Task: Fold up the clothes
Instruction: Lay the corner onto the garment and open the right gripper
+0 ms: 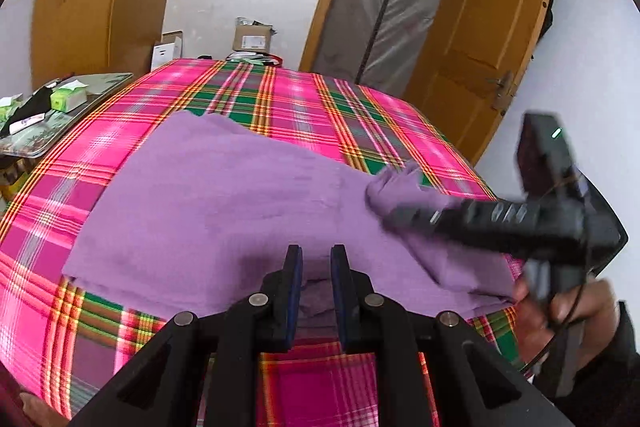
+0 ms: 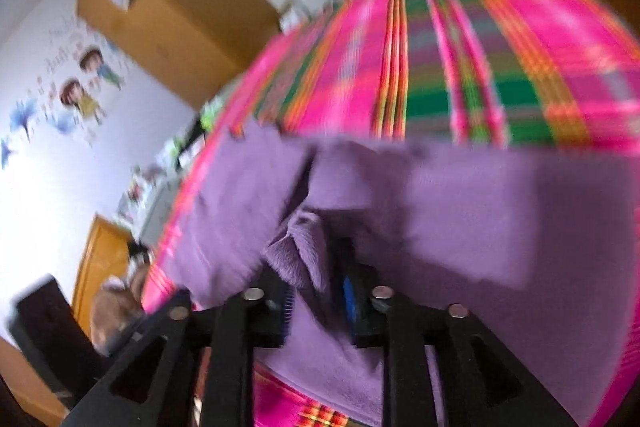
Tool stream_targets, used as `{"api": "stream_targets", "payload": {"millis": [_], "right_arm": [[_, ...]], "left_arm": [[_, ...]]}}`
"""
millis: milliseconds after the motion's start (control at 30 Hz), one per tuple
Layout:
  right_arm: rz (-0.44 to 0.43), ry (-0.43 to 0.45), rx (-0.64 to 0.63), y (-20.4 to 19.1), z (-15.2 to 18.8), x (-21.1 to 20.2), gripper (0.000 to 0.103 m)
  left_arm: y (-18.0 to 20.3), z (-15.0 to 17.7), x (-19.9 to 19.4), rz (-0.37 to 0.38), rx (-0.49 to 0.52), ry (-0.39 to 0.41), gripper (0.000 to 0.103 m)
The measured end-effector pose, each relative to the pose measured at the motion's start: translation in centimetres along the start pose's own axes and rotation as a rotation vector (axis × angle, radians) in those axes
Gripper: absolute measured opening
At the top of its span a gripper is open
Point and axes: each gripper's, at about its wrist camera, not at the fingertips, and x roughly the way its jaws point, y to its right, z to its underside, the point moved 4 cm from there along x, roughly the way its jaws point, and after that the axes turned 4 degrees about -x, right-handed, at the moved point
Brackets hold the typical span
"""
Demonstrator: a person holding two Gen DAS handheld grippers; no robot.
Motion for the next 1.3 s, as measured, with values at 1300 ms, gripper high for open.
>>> {"api": "stream_targets", "payload": {"millis": [1300], "right_arm": [[-0.042, 0.266, 0.130, 8.2, 5.1, -11.8, 0.039]], "left_arm": [[5.3, 0.8, 5.9, 0.114, 0.136, -0.144, 0.004]]}}
